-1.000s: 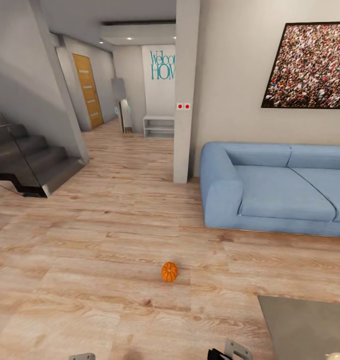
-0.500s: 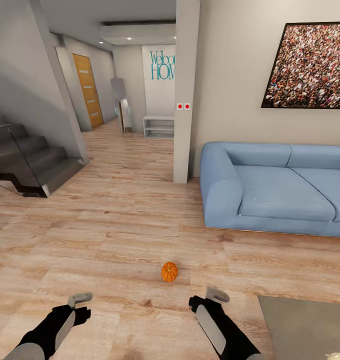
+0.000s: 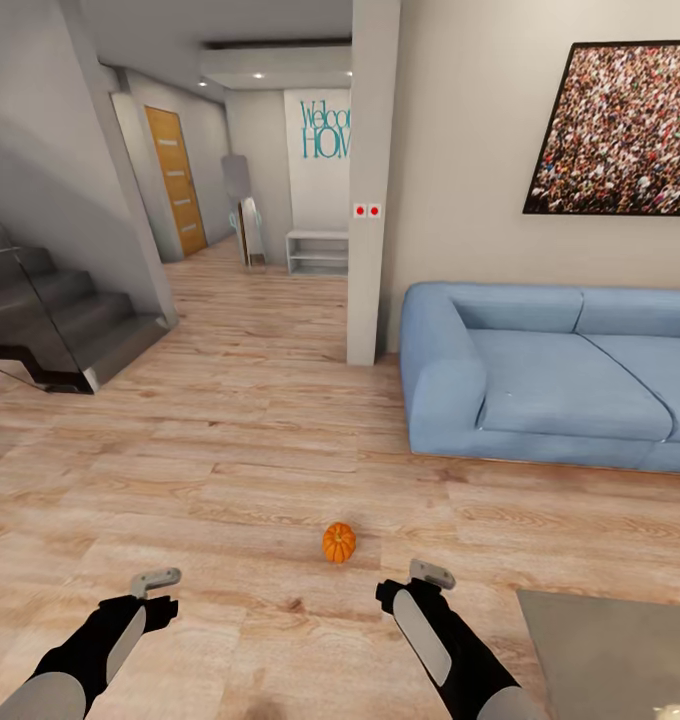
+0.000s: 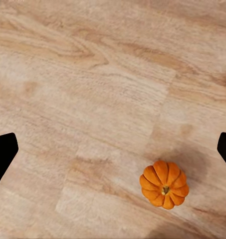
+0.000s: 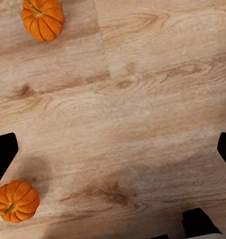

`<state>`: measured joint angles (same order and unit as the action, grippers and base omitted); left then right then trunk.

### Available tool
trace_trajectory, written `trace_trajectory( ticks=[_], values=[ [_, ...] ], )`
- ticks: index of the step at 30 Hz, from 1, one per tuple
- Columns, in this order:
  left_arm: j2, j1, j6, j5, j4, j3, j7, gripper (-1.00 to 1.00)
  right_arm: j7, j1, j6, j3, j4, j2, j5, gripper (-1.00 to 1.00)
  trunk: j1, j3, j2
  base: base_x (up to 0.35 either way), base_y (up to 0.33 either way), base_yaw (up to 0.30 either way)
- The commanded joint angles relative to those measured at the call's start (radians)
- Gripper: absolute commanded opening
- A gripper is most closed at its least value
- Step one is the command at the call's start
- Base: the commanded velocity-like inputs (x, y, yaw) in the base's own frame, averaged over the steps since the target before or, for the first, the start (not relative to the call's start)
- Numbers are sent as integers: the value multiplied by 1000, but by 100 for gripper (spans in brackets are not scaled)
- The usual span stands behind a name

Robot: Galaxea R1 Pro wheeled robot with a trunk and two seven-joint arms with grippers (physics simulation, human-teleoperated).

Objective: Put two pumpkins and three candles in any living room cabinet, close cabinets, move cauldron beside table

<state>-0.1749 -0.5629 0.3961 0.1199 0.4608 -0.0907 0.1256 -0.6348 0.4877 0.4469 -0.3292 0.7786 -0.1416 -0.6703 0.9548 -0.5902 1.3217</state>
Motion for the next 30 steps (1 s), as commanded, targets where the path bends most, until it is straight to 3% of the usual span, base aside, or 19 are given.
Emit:
trace_trajectory(
  ticks=[1, 8, 14, 15, 17, 24, 30],
  values=[
    [0, 0, -3, 0, -1, 0, 0, 100, 0, -1, 0, -1, 9, 1, 0, 100, 4, -3, 7, 0, 0, 0],
    [0, 0, -82, 1, -71, 0, 2, 100, 0, -9, 34, -12, 100, 1, 1, 100, 31, -25, 56, 0, 0, 0],
    [1, 0, -96, 1, -92, -2, 2, 100, -2, -9, 48, -13, 158, 1, 1, 100, 54, -44, 98, 0, 0, 0],
    [3, 0, -97, 1, -94, -1, 2, 100, -28, -9, 88, -9, 185, 2, 0, 100, 58, -47, 105, 0, 0, 0],
    [4, 0, -97, 1, -94, -1, 2, 100, -39, -9, 99, -9, 206, 2, 0, 100, 65, -53, 119, 0, 0, 0],
    [7, 0, -96, 3, -94, -2, 0, 100, -79, -31, 161, -12, 415, -6, -1, 100, 92, -75, 168, 0, 0, 0],
    [8, 0, -93, 3, -94, -2, 0, 100, -129, -67, 193, -13, 533, -9, -4, 100, 115, -94, 210, 0, 0, 0]
  ],
)
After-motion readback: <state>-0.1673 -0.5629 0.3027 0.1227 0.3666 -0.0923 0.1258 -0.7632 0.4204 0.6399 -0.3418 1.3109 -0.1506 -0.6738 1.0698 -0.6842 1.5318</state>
